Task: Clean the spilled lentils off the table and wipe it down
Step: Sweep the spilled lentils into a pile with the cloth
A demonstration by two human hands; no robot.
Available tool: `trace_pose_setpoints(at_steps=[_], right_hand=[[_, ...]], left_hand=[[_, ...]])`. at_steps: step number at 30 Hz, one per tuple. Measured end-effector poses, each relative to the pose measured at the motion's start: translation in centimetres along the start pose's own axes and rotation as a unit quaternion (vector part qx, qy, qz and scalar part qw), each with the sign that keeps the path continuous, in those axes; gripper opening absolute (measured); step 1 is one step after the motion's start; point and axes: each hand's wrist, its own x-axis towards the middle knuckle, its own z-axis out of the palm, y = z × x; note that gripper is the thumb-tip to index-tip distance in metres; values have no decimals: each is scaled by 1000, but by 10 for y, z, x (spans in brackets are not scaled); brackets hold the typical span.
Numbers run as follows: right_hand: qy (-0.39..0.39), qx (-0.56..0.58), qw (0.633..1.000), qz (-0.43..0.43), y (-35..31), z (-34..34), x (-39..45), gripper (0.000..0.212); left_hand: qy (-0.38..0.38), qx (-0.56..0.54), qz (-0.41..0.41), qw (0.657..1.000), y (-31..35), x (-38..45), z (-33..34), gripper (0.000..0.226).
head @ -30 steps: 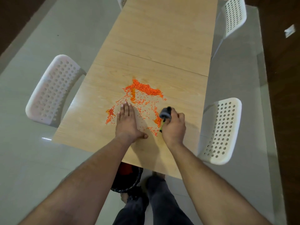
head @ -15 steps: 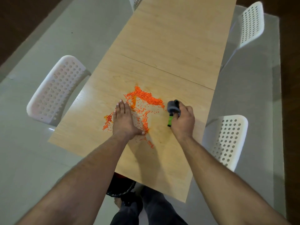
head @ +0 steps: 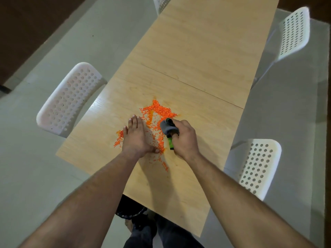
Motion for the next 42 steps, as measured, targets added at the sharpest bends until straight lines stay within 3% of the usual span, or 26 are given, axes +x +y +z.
trace_pose_setpoints(at_steps=[3,6,8,12,17,21,26,32,34,39,42], right_hand=[[36,12,999,-2,13,-16,2,58],[85,-1,996,26,25,-33,19,52],[94,-11,995,37,29,-41,32,48],[68,-23,997,39,28,-50,51,44],[45,-49,997,26,22,-53,71,45],[30,-95,995,31,10,-42,80,49],[-26,-95,995,20,-10,-18,74,54],[-151,-51,986,-51,-21,-9,54,55],[-139,-32,988,-56,-17,-14,58,55],[-24,-35,999,-33,-13,-26,98,56],[-35,-63,997,-12,-21,-22,122,51]], left_hand=[[32,-12,5,999,-1,2,-3,136],[81,-43,23,996,-5,10,-1,67],[105,-44,35,993,-8,13,3,34],[119,-37,56,991,-9,8,7,17],[109,-71,84,988,-16,5,6,33],[125,-89,65,986,-24,7,1,72],[41,-49,23,998,-31,17,-7,116],[15,-62,13,998,-32,18,-19,117],[8,-71,21,997,-36,19,-23,115],[-7,-93,27,995,-41,17,-23,120],[-11,-92,16,996,-40,18,-24,121]])
